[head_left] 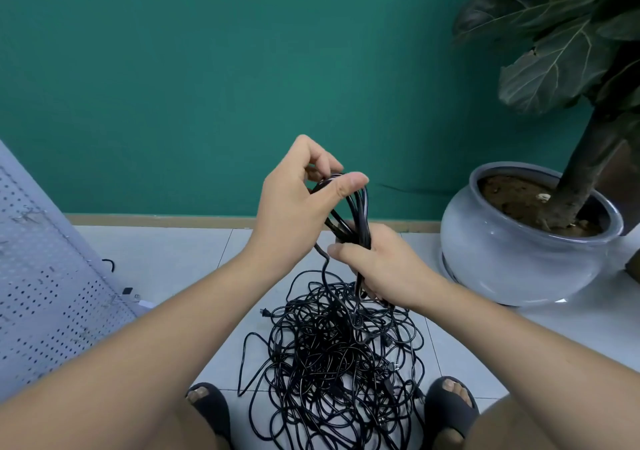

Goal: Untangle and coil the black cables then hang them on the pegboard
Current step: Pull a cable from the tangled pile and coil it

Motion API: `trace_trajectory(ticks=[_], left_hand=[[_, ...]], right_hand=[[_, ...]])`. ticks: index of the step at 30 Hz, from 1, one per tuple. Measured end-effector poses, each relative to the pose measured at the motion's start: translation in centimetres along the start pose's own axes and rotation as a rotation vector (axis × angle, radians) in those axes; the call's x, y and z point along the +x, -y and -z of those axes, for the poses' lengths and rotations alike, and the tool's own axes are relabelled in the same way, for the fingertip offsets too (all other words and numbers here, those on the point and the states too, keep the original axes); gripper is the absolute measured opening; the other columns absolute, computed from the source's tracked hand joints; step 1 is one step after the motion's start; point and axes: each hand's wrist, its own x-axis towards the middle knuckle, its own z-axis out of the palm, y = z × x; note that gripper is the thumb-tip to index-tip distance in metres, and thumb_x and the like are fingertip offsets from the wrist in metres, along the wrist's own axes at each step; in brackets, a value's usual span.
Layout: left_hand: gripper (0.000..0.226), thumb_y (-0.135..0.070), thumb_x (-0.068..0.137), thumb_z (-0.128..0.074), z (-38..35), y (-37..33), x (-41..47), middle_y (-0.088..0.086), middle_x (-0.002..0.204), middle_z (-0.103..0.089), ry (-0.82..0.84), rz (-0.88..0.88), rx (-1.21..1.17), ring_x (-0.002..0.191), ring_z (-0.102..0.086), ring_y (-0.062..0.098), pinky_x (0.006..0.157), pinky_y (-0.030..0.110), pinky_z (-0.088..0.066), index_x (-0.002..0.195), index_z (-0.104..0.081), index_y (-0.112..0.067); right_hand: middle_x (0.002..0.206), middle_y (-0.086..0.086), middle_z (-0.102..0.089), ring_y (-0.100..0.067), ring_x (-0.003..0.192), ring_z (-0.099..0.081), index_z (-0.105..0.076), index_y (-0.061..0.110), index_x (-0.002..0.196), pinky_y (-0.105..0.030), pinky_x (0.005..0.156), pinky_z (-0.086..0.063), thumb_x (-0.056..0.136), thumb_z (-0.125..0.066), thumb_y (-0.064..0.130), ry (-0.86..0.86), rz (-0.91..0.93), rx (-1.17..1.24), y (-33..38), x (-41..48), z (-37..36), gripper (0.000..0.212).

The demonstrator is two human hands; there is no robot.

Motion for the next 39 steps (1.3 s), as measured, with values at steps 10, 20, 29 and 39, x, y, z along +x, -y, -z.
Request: trace_trajectory(ticks=[10,20,29,39], left_hand=[[0.045,-0.062,0.097,-0.068,-1.0,0.6,1.2,-0.001,0.066,-0.061,0.093,0.272,-0.100,0.058,-0.053,0.017,0.065,0.037,-0.046,0.107,-0.062,-0.018],[0.040,-0.047,0.093,-0.081,-1.8,-0.4,2.8,0.007,0.070,-0.036,0.010,0.391,-0.384,0.051,-0.025,0.019,0.052,0.032,-0.017,0.096,-0.057,-0.015],[0.049,-0.058,0.082,-0.087,-1.3,-0.6,4.2,-0.010,0.055,-0.044,-0.140,0.319,-0.189,0.046,-0.035,0.016,0.049,0.023,-0.034,0.087,-0.067,-0.014],[0.042,-0.055,0.082,-0.086,-1.0,-0.3,5.5,0.009,0.057,-0.039,-0.123,0.148,-0.079,0.058,-0.029,0.027,0.059,0.036,-0.028,0.080,-0.063,-0.020]], right_hand=[[0.065,0.006,-0.035,-0.012,0.060,-0.032,-0.043,0.000,0.085,-0.038,0.061,-0.032,0.099,-0.062,0.013,0.023,0.054,-0.006,0.3,-0.2,-0.3,0.027],[0.055,0.014,-0.043,-0.008,0.056,-0.038,-0.058,0.049,0.060,-0.023,0.055,-0.030,0.096,-0.063,0.010,-0.026,-0.018,-0.139,0.6,1.4,-0.4,0.054],[0.077,-0.003,-0.075,-0.019,0.084,-0.073,-0.066,0.008,0.080,-0.051,0.100,-0.056,0.079,-0.051,0.020,0.154,-0.011,0.029,0.4,1.7,-0.6,0.019],[0.064,-0.012,-0.067,-0.028,0.051,-0.059,-0.065,0.004,0.106,-0.037,0.061,-0.047,0.100,-0.046,0.004,0.158,-0.033,0.191,0.7,1.3,-0.1,0.020]])
